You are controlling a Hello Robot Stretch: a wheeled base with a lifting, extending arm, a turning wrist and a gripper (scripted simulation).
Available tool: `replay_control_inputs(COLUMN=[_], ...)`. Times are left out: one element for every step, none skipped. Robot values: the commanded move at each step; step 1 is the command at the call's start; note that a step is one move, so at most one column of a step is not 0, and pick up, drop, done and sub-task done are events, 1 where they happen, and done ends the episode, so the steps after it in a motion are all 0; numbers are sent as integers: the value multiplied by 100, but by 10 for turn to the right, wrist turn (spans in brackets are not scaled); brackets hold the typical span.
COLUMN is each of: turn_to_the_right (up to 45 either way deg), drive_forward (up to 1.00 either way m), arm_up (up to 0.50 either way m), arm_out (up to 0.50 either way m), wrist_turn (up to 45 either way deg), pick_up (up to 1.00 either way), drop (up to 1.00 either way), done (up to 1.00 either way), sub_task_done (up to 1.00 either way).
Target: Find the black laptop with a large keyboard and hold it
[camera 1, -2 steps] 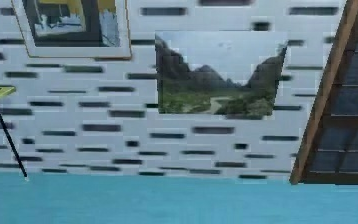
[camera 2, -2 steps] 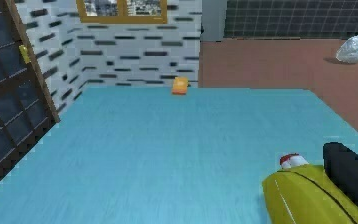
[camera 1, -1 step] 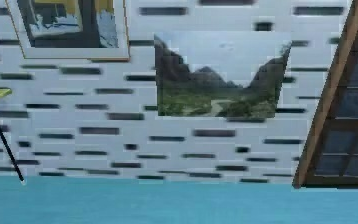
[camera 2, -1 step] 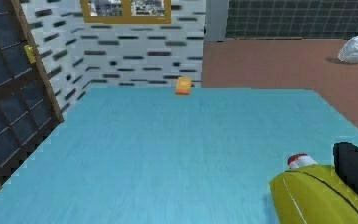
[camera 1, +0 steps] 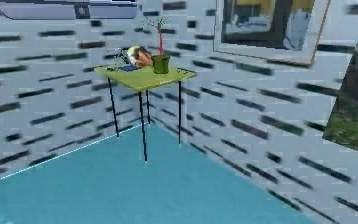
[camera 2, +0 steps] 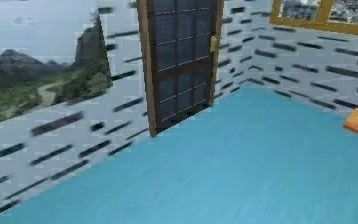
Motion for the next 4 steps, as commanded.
replay_control_inputs(turn_to_the_right=[-360, 0, -450, 0], drive_forward=[0, 30, 0, 100], arm_up=[0, 0, 0, 0], arm_out=[0, 0, 0, 0], wrist_turn=[0, 0, 0, 0], pick_up=[0, 0, 0, 0], drop=[0, 0, 0, 0], done=[0, 0, 0, 0], sub_task_done=[0, 0, 0, 0])
